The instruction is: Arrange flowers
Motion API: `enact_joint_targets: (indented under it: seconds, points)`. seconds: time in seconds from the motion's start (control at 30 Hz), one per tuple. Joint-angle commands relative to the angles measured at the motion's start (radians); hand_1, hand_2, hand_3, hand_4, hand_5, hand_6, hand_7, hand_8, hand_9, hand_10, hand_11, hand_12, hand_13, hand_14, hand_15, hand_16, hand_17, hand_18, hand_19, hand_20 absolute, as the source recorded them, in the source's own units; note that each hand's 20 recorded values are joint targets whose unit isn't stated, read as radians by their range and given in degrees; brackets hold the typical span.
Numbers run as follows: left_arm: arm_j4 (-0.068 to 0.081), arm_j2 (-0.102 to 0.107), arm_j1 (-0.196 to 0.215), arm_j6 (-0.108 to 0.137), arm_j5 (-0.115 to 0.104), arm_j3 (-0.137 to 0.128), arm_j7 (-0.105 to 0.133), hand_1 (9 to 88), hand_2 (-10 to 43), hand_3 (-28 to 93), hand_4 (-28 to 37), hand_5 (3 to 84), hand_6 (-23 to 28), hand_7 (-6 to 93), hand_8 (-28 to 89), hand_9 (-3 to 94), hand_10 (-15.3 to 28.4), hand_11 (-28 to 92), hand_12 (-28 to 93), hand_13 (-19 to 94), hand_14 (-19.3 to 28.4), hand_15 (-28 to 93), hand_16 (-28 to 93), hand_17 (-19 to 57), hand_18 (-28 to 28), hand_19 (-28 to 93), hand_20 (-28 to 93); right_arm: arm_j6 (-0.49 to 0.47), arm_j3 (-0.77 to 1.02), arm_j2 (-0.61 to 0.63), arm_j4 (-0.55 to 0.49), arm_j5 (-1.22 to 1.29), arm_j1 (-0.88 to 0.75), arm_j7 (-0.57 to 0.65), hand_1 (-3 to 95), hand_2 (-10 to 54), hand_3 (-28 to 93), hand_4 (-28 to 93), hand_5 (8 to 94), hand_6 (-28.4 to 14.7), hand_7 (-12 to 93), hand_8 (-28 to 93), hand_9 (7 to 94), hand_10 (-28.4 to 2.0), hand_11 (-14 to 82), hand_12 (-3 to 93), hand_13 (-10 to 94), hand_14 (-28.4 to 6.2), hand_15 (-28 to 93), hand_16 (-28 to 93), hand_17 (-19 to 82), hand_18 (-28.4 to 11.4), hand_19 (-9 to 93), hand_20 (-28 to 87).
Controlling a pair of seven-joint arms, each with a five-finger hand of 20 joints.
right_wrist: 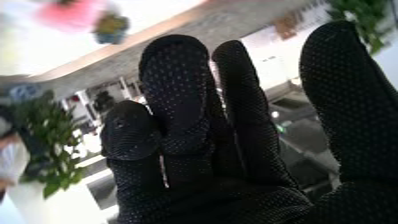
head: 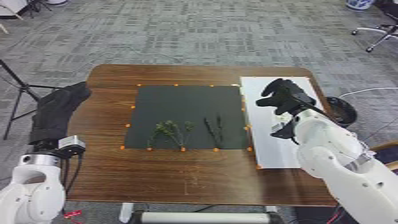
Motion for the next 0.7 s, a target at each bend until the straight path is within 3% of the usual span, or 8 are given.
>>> enact_joint_targets:
  seconds: [0.03, 0.43, 0.7]
  points:
    - [-0.003, -0.008, 0.003, -0.006, 0.007, 0.001, 0.002, 28.4, -0.2, 69, -23.9, 54.3, -1.8, 16.5, -9, 48.5, 14.0, 20, 11, 35, 17.2, 19, 2, 1.6, 13.8, 12, 17, 0.003, -0.028, 0.018, 0.103, -0.144, -0.009, -0.020, 39.6, -9.5, 62, -8, 59.6, -4.1, 20, -3, 66.1, -17.0, 19.1, 24.5, 79, -8.4, 52, 32, 50, -17.5, 88, 46]
    - [-0.008, -0.005, 0.014, -0.003, 0.012, -0.007, -0.006, 28.3, -0.5, 69, -23.8, 54.4, -1.8, 16.5, -9, 48.4, 14.0, 20, 11, 35, 17.2, 19, 2, 1.6, 13.7, 12, 17, -0.048, 0.031, 0.019, 0.151, -0.165, -0.073, -0.007, 40.2, -9.5, 64, -9, 57.6, -3.8, 21, -3, 63.3, -16.9, 18.7, 25.1, 79, -8.3, 53, 32, 50, -17.6, 88, 47]
    - [-0.004, -0.004, 0.009, -0.010, 0.014, -0.002, -0.012, 28.4, -0.5, 69, -23.8, 54.4, -1.9, 16.6, -9, 48.4, 14.0, 20, 11, 35, 17.2, 19, 2, 1.6, 13.8, 12, 17, -0.017, -0.004, 0.023, 0.163, -0.191, -0.087, 0.005, 48.6, -9.5, 65, -12, 58.3, -3.6, 23, -4, 63.6, -15.7, 20.6, 25.4, 79, -7.0, 55, 32, 51, -16.2, 88, 48]
